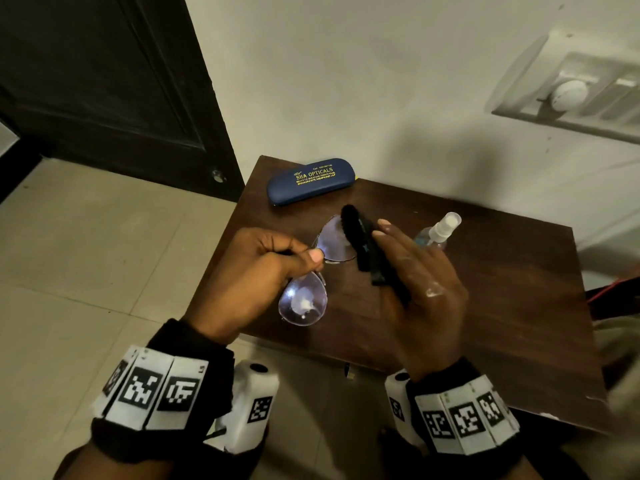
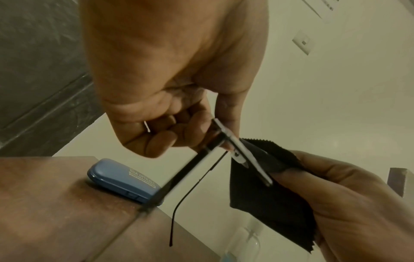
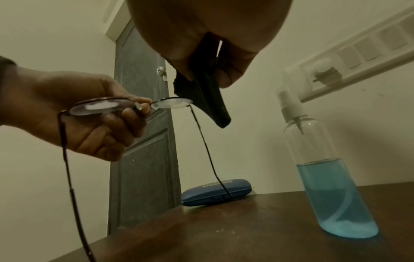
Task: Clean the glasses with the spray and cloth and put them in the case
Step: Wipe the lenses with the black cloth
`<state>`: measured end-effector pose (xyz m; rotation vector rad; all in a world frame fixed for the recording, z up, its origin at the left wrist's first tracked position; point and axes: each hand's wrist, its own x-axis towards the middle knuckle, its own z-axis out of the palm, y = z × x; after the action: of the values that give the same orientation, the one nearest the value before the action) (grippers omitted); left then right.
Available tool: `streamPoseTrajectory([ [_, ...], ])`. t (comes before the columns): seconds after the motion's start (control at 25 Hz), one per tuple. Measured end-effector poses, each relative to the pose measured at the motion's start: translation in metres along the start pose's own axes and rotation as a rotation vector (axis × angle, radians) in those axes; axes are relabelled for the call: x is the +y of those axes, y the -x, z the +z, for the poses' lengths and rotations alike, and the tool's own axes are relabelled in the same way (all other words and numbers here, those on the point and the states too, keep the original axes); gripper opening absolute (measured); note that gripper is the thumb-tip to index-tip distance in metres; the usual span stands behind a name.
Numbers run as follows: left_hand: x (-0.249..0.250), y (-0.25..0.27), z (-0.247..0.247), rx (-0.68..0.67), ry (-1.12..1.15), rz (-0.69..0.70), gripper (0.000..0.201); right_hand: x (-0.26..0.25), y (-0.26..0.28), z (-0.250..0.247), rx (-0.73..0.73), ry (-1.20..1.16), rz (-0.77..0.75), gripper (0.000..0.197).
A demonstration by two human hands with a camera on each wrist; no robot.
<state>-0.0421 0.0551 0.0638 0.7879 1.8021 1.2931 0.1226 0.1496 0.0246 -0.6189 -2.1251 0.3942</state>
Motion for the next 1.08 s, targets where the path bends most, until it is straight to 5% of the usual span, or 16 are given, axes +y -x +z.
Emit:
streamPoseTrajectory([
  [0.24,-0.001,-0.005,0.004,-0.024,0.000,0.027,0.015,0.000,0.006,0.006,-0.191,0.139,0.014,0.052],
  [1.08,-0.009,-0.009,0.009,-0.090,-0.106,0.168,0.032,-0.009,0.000,0.012,-0.231,0.124,0.042,0.054],
])
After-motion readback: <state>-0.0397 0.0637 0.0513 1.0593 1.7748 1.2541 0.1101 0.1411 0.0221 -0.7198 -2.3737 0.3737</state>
